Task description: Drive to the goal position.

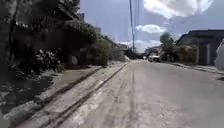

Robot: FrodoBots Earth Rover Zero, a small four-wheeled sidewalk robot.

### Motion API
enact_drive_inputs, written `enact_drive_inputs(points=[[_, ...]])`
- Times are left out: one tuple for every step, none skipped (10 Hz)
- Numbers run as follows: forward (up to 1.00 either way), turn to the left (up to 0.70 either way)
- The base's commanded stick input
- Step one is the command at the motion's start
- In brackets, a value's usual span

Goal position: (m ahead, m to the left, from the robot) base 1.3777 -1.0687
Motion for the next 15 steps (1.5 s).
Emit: enact_drive_inputs(points=[[1.00, 0.00], [1.00, 0.00], [1.00, -0.01], [1.00, -0.07], [1.00, -0.28], [1.00, -0.14], [1.00, -0.03], [1.00, -0.02], [1.00, -0.02], [1.00, -0.07], [1.00, -0.22], [1.00, -0.40], [1.00, -0.40], [1.00, -0.40], [1.00, -0.37]])
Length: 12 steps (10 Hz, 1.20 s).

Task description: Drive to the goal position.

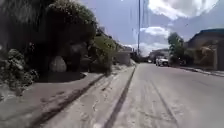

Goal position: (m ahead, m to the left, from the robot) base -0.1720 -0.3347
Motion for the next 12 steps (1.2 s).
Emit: enact_drive_inputs(points=[[1.00, -0.19], [1.00, -0.07], [1.00, -0.12], [1.00, -0.17], [1.00, -0.21], [1.00, -0.26], [1.00, 0.00], [1.00, 0.00], [1.00, 0.00], [1.00, 0.00], [1.00, 0.00], [1.00, 0.02]])
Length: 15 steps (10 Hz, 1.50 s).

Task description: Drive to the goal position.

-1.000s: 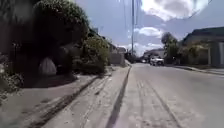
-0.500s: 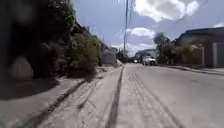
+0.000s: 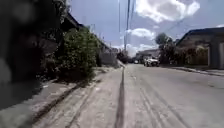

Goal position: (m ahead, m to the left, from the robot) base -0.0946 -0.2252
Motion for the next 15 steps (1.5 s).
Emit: enact_drive_inputs(points=[[1.00, 0.02], [1.00, 0.00], [1.00, 0.00], [1.00, 0.00], [1.00, 0.00], [1.00, 0.00], [1.00, 0.00], [1.00, 0.00], [1.00, 0.00], [1.00, -0.02], [1.00, -0.09], [1.00, -0.24], [1.00, -0.28], [1.00, -0.16], [1.00, -0.03]])
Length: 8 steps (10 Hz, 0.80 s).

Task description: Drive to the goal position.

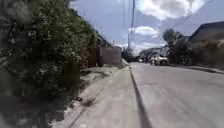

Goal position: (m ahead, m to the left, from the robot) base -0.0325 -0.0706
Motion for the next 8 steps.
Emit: enact_drive_inputs(points=[[1.00, 0.00], [1.00, -0.02], [1.00, -0.05], [1.00, -0.08], [0.99, -0.16], [0.99, -0.14], [0.99, -0.10], [0.99, -0.05]])
